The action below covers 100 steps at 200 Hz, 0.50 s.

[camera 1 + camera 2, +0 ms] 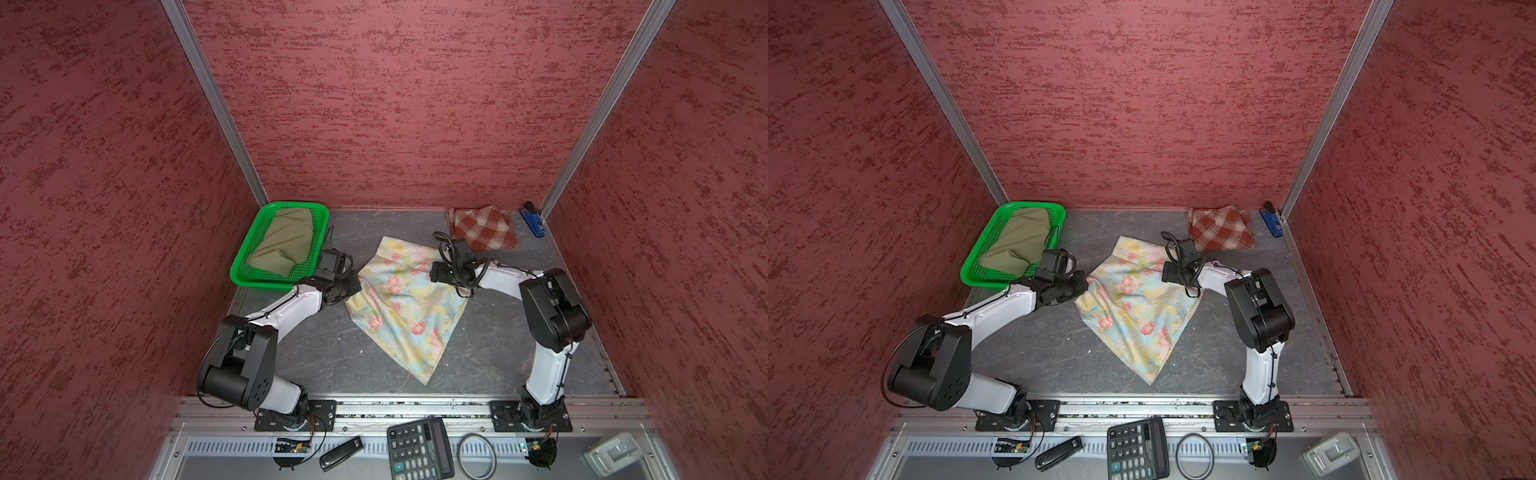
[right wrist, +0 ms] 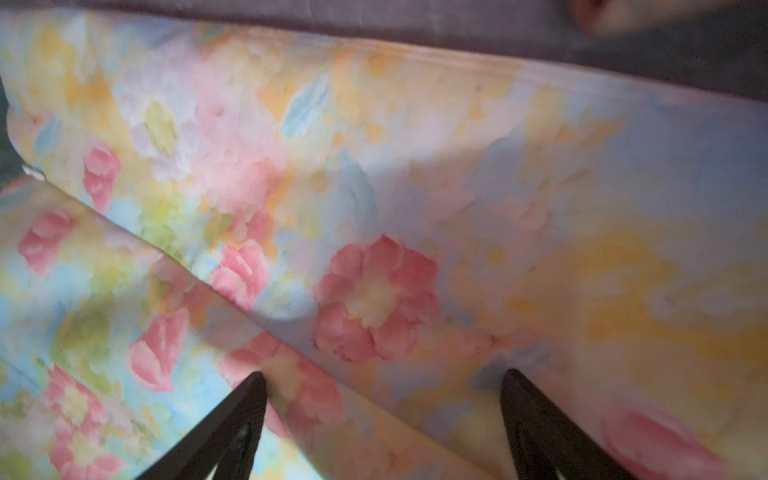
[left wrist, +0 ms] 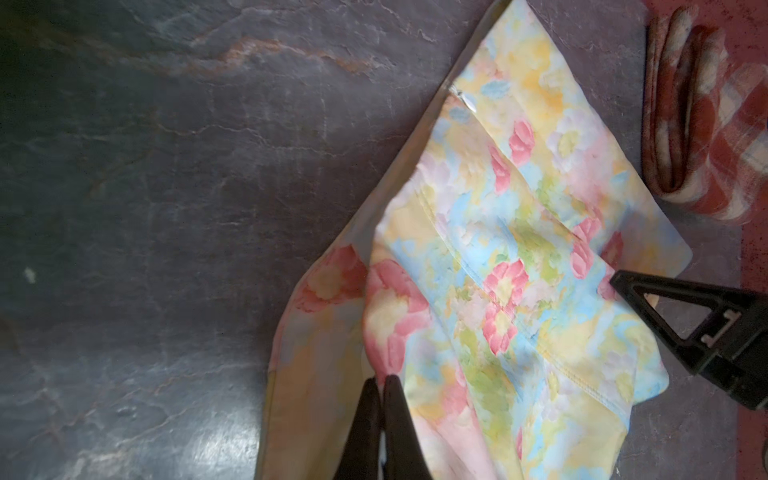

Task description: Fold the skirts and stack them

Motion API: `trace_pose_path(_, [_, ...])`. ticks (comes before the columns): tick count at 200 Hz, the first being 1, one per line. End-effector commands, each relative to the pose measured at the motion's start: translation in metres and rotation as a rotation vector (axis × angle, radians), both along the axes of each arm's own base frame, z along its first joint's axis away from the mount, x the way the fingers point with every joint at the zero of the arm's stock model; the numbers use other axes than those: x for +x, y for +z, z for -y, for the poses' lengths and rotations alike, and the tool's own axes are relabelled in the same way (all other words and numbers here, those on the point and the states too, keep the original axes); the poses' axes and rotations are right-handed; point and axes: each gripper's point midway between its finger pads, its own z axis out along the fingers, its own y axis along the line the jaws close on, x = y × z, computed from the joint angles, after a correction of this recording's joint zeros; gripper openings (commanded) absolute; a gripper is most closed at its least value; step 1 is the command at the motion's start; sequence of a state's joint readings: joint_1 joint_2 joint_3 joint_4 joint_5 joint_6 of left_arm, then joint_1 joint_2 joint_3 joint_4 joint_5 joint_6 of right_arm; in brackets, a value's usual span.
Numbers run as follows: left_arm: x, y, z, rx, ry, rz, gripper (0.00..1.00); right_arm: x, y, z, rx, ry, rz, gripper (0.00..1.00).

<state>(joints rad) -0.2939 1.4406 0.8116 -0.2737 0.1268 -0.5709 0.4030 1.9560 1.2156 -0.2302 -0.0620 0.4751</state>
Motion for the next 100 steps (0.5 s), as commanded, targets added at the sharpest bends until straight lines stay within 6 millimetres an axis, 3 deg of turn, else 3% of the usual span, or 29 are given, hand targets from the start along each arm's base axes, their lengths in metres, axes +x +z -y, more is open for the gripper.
trace_pose_path(1, [-0.014, 0.006, -0.007, -0.005, 0.041, -0.005, 0.0, 0.002, -0.023, -0.033, 0.017, 0.098, -0.086, 0.89])
trace_pose_path(30, [-0.03, 0.006, -0.012, -0.021, 0.07, -0.006, 0.0, 0.029, -0.023, -0.076, 0.075, 0.17, -0.077, 0.89])
trace_pose_path(52, [-0.031, 0.006, -0.007, -0.036, 0.066, 0.003, 0.0, 0.057, -0.02, -0.091, 0.101, 0.18, -0.057, 0.9])
trace_pose_path(79, [-0.022, 0.0, 0.005, -0.055, 0.048, 0.0, 0.0, 0.096, 0.008, -0.103, 0.126, 0.201, 0.03, 0.91])
trace_pose_path(100, [-0.013, -0.008, 0.019, -0.051, 0.028, -0.011, 0.0, 0.122, 0.043, -0.091, 0.147, 0.182, 0.101, 0.92])
